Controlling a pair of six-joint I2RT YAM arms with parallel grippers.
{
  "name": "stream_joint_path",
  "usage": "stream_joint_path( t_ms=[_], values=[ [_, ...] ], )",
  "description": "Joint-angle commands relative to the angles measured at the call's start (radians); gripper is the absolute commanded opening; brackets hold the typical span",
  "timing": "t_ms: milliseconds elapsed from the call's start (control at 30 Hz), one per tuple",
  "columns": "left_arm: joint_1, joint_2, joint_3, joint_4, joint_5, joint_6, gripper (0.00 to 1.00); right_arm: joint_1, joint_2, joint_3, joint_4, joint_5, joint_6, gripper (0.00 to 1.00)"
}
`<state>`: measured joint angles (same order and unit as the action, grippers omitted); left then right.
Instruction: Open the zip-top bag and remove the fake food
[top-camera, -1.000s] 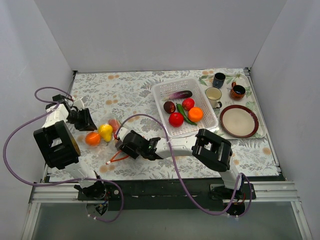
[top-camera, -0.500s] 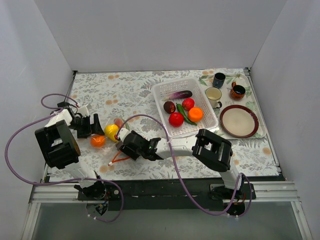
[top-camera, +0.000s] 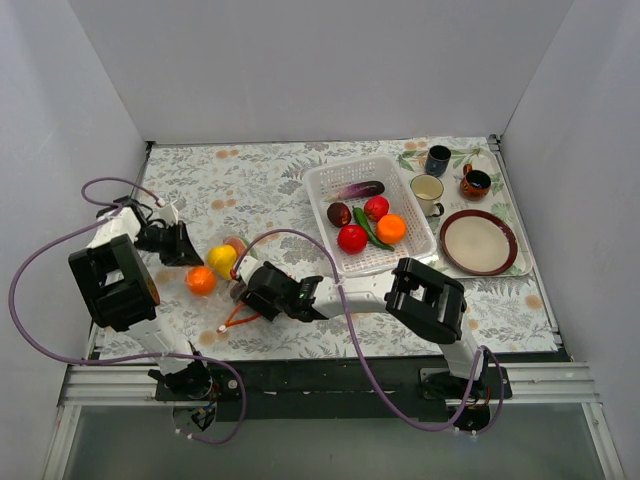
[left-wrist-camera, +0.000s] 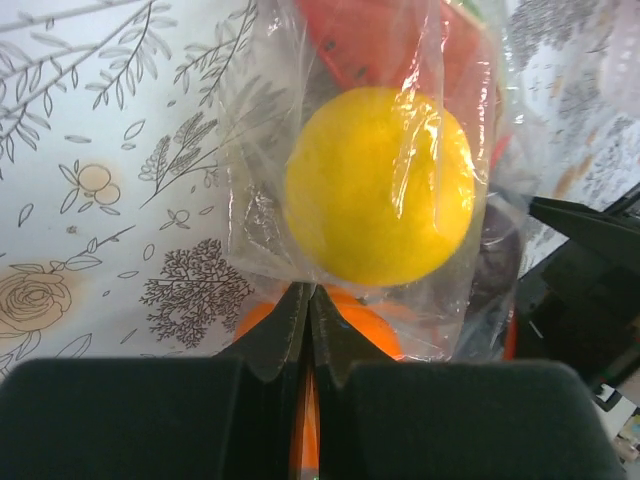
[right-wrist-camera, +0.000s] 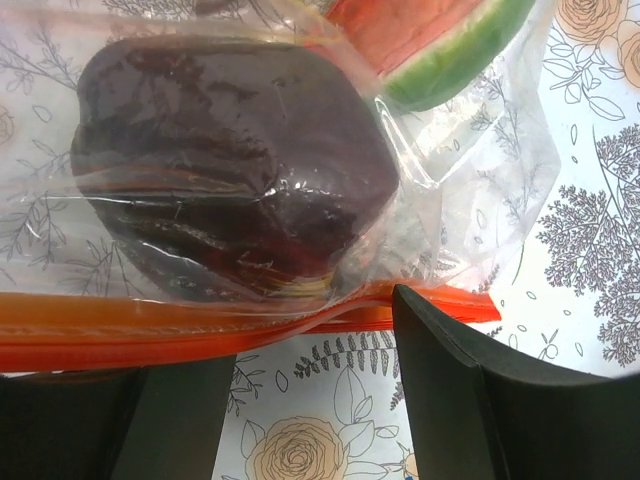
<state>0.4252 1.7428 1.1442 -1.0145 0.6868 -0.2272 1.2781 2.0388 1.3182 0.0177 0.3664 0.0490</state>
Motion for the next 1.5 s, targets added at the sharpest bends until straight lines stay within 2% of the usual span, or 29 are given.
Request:
stream_joint_path(
  t_ms=[0,167,367,433,467,533,633,700,733,800,833,1000,1033,1133,1333,1467],
  values=[
    [-0.003,-0.078,0.115,-0.128,0.121,0.02,0.0,-0.003,-0.065,-0.023,0.021,0.02,0.011,0.68],
    [-0.005,-0.106,0.189,-0.176,0.14,0.011,0.0,-0.003,-0.109,-0.068,0.016,0.04,0.026,0.63],
    [-0.008,-0.123,0.174,-0.156,0.125,-0.014,0.0,-0.003,-0.169,-0.146,0.048,0.028,0.049,0.59],
    [-0.012,-0.124,0.161,-0.151,0.123,-0.018,0.0,-0.003,-0.173,-0.149,0.057,-0.004,0.048,0.63],
    [-0.017,-0.129,0.155,-0.145,0.122,-0.026,0.0,-0.003,-0.173,-0.148,0.065,-0.023,0.045,0.72],
    [-0.023,-0.138,0.132,-0.122,0.105,-0.032,0.0,-0.003,-0.163,-0.134,0.085,-0.07,0.037,0.79],
    [-0.028,-0.144,0.089,-0.067,0.044,-0.046,0.0,-0.002,-0.161,-0.122,0.087,-0.116,0.048,0.82],
    [-0.028,-0.15,0.048,-0.01,0.004,-0.053,0.0,-0.002,-0.17,-0.132,0.109,-0.156,0.055,0.77],
    [-0.028,-0.15,0.032,0.011,-0.041,-0.058,0.0,-0.002,-0.183,-0.145,0.117,-0.17,0.06,0.7],
    [-0.028,-0.149,0.002,0.076,-0.084,-0.075,0.0,-0.002,-0.192,-0.148,0.122,-0.184,0.064,0.64],
    [-0.028,-0.147,-0.023,0.094,-0.12,-0.08,0.0,-0.002,-0.198,-0.148,0.114,-0.188,0.072,0.56],
    [-0.028,-0.14,-0.087,0.208,-0.207,-0.107,0.0,-0.002,-0.219,-0.169,0.113,-0.187,0.092,0.41],
    [-0.026,-0.138,-0.098,0.221,-0.223,-0.113,0.0,-0.002,-0.221,-0.171,0.111,-0.185,0.092,0.27],
    [-0.029,-0.141,-0.13,0.267,-0.286,-0.11,0.0,-0.002,-0.23,-0.163,0.074,-0.156,0.11,0.02],
    [-0.029,-0.15,-0.192,0.309,-0.331,-0.104,0.0,0.003,-0.308,-0.231,0.126,-0.158,0.123,0.01],
    [-0.032,-0.154,-0.195,0.31,-0.329,-0.106,0.0,0.003,-0.29,-0.221,0.142,-0.204,0.115,0.01]
  ],
)
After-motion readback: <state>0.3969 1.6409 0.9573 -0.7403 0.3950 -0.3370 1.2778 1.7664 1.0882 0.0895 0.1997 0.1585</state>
